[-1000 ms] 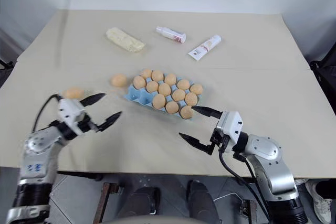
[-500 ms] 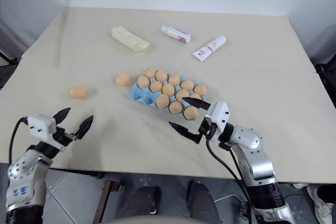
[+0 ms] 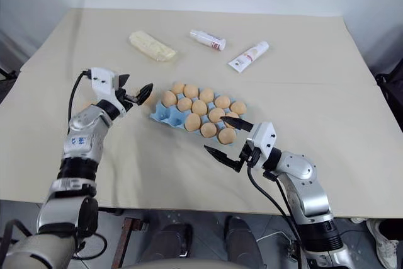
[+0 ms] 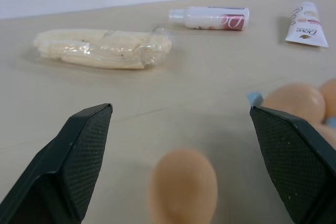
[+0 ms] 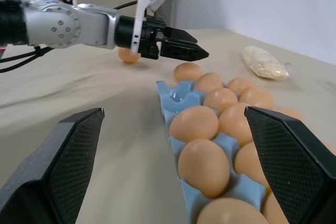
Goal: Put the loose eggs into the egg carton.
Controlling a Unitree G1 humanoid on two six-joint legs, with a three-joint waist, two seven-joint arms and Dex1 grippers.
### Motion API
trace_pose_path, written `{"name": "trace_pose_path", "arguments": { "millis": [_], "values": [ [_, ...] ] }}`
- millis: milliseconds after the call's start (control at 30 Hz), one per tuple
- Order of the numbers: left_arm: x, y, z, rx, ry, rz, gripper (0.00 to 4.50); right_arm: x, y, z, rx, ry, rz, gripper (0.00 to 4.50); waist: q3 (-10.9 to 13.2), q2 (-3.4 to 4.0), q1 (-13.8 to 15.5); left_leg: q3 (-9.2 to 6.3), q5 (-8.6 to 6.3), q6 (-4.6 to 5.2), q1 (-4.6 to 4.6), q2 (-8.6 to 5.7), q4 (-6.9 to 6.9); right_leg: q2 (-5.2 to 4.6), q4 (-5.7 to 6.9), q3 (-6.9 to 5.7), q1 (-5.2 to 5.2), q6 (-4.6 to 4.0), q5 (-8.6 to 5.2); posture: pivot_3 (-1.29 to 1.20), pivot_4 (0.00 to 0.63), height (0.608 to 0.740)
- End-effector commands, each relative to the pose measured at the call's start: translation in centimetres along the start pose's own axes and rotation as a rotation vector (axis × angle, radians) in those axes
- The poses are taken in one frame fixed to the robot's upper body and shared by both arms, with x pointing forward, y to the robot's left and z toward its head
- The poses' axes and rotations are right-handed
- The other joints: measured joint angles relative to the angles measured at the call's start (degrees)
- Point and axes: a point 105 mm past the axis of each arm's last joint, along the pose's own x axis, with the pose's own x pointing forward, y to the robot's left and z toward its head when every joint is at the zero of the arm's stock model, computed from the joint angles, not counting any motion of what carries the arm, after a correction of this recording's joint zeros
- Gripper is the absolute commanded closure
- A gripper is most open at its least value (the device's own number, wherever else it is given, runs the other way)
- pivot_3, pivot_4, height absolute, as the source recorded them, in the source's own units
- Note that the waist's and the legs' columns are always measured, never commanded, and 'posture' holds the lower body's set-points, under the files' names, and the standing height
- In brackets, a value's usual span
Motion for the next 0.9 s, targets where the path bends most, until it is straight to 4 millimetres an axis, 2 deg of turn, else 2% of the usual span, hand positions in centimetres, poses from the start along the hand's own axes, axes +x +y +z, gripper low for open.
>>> {"name": "trace_pose_path", "arguments": {
  "millis": [33,167,200,233,333,433,533,600,667,767,867,900],
  "values": [
    [0.9,0.2,-0.9,0.035,0.081,0.007,0.02,0.0,0.1,1.3,-0.043,-0.042,-0.015,0.0,0.0,-0.01,-0.1,0.0,0.0,0.0,0.0,-0.01,0.01,-0.01,0.01,-0.13,0.01,0.01,0.0,0.0,0.15,0.74],
    [1.3,0.0,-1.7,0.015,0.128,-0.002,0.02,0.0,-0.1,1.4,-0.045,-0.047,-0.031,0.0,0.0,-0.04,-0.4,0.03,0.02,0.03,0.01,-0.04,0.07,-0.03,0.1,-0.26,0.01,0.06,0.03,0.0,0.15,0.74],
    [1.3,0.0,-2.0,0.016,0.144,-0.001,0.41,0.0,-0.1,1.4,-0.044,-0.048,-0.033,0.0,0.0,-0.04,-0.4,0.01,0.02,0.02,0.01,-0.04,0.07,-0.04,0.13,-0.27,0.0,0.06,0.03,0.0,0.15,0.74],
    [1.4,0.0,-2.2,0.015,0.16,-0.002,0.56,0.0,-0.1,1.4,-0.045,-0.048,-0.033,0.0,0.0,-0.04,-0.3,-0.01,0.02,0.02,0.01,-0.04,0.08,-0.04,0.14,-0.29,0.0,0.06,0.03,0.0,0.15,0.74],
    [1.4,0.0,-2.2,0.007,0.161,-0.013,1.53,0.1,-0.2,1.4,-0.045,-0.05,-0.034,0.0,0.0,-0.05,-0.3,-0.02,0.04,0.0,0.01,-0.04,0.11,-0.05,0.19,-0.3,0.0,0.06,0.02,0.0,0.15,0.74],
    [1.2,0.4,-1.7,0.023,0.128,-0.012,2.44,0.2,-0.3,1.4,-0.046,-0.053,-0.036,0.0,0.0,-0.05,-0.3,-0.02,0.04,0.0,0.01,-0.05,0.11,-0.06,0.2,-0.29,0.0,0.06,0.02,0.0,0.15,0.74],
    [0.7,0.7,-0.6,0.039,0.046,-0.026,2.78,0.2,-0.3,1.4,-0.046,-0.052,-0.035,0.0,0.0,-0.05,-0.4,-0.02,0.05,-0.01,0.01,-0.04,0.09,-0.05,0.2,-0.28,-0.02,0.05,0.02,0.0,0.15,0.74],
    [-0.2,0.7,1.6,0.044,-0.105,-0.07,2.78,0.1,-0.2,1.4,-0.044,-0.051,-0.036,0.0,0.0,-0.05,-0.5,0.0,0.05,-0.01,0.01,-0.04,0.08,-0.06,0.2,-0.25,-0.03,0.05,0.02,0.0,0.15,0.74],
    [-1.5,-0.7,3.6,0.086,-0.233,-0.19,2.78,0.0,-0.2,1.3,-0.042,-0.048,-0.038,0.0,0.0,-0.05,-0.5,0.0,0.04,-0.03,-0.01,-0.02,0.07,-0.08,0.19,-0.13,-0.06,0.05,0.02,0.0,0.15,0.74],
    [-3.2,-4.3,5.5,0.124,-0.336,-0.404,2.78,-0.1,-0.1,1.1,-0.039,-0.044,-0.039,0.0,0.0,-0.05,-0.4,-0.02,0.04,-0.05,-0.06,0.0,0.04,-0.08,0.12,0.2,-0.08,0.04,0.02,0.0,0.15,0.74],
    [-4.3,-7.4,4.4,0.155,-0.288,-0.581,2.78,-0.1,-0.1,1.0,-0.038,-0.042,-0.04,0.0,0.0,-0.05,-0.1,-0.03,0.04,-0.02,-0.06,-0.01,0.08,-0.13,0.11,0.24,-0.03,0.04,0.02,0.0,0.15,0.74],
    [-4.4,-7.9,3.9,0.156,-0.265,-0.611,2.78,-0.1,-0.1,1.0,-0.038,-0.042,-0.04,0.0,0.0,-0.05,-0.2,-0.03,0.04,0.01,-0.05,-0.02,0.09,-0.13,0.11,0.24,-0.01,0.04,0.02,0.0,0.15,0.74]
  ]
}}
